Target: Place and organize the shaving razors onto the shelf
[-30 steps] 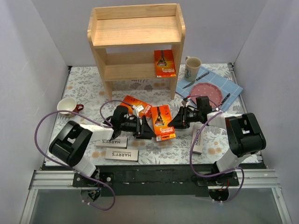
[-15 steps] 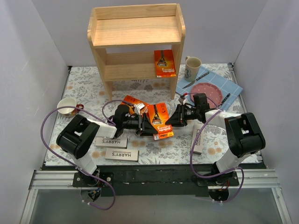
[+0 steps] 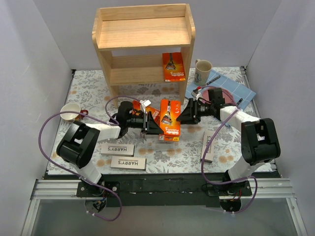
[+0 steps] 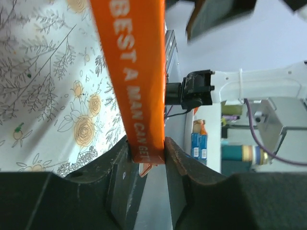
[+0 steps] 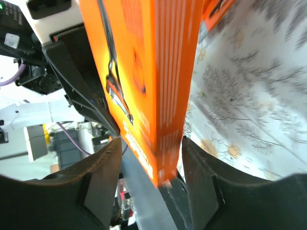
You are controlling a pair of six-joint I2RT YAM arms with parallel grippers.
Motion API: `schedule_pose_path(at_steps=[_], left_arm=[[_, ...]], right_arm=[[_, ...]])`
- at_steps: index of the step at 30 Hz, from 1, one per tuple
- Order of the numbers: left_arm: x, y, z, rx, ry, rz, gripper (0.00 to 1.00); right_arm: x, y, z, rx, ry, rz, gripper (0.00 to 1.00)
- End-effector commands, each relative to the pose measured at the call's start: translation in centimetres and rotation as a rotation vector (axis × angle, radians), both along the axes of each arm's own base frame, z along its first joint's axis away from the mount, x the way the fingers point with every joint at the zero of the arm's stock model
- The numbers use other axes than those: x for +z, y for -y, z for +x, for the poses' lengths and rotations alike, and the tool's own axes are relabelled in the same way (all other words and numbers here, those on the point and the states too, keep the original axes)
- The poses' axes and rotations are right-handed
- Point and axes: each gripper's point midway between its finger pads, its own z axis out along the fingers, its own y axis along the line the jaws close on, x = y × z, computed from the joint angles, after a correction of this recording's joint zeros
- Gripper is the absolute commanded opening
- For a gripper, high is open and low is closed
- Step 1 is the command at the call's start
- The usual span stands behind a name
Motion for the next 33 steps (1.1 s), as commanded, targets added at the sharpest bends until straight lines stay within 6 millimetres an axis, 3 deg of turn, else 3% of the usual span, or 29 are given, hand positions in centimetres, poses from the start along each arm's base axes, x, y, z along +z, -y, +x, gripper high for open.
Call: schedule_pose_path(at_steps=[1,5,9,12,18,23,28,33], left_arm=[[3.9,-1.0,-0.3,-0.112,0.228,-0.046,0.0],[5.2,-2.6,0.1,-0.089,0.252,-0.026,0.0],[6.8,-5.6,2.7,0.0,0.281,-0.025,0.0],[8.2,-7.3,3.8,0.046,0.28,-0.051,0.0],[11.3,-7.9,5.8,0.081,0.299,-0.103,0.0],[13.0,-8.2,9.8,0.128,0.241,-0.131,0.0],[13.5,-9.8,13.4,0.199,0.174,-0.146,0.0],[13.1,-11.0,15.7,0.237,0.115,-0.147,0.04]], right_arm=[[3.2,2.9,1.7,0.008,0.089,-0.025,0.61],[4.1,4.8,2.6,-0.006,0.143,-0.084,0.62],[5.0,5.6,3.9,-0.023,0.213,-0.131,0.62],[4.6,5.9,4.3,-0.028,0.238,-0.158,0.62],[3.4,6.6,3.7,-0.023,0.258,-0.218,0.61],[2.7,7.0,3.3,-0.025,0.262,-0.244,0.61],[2.7,7.1,3.1,-0.024,0.278,-0.257,0.61],[4.7,6.6,3.3,-0.012,0.327,-0.213,0.61]])
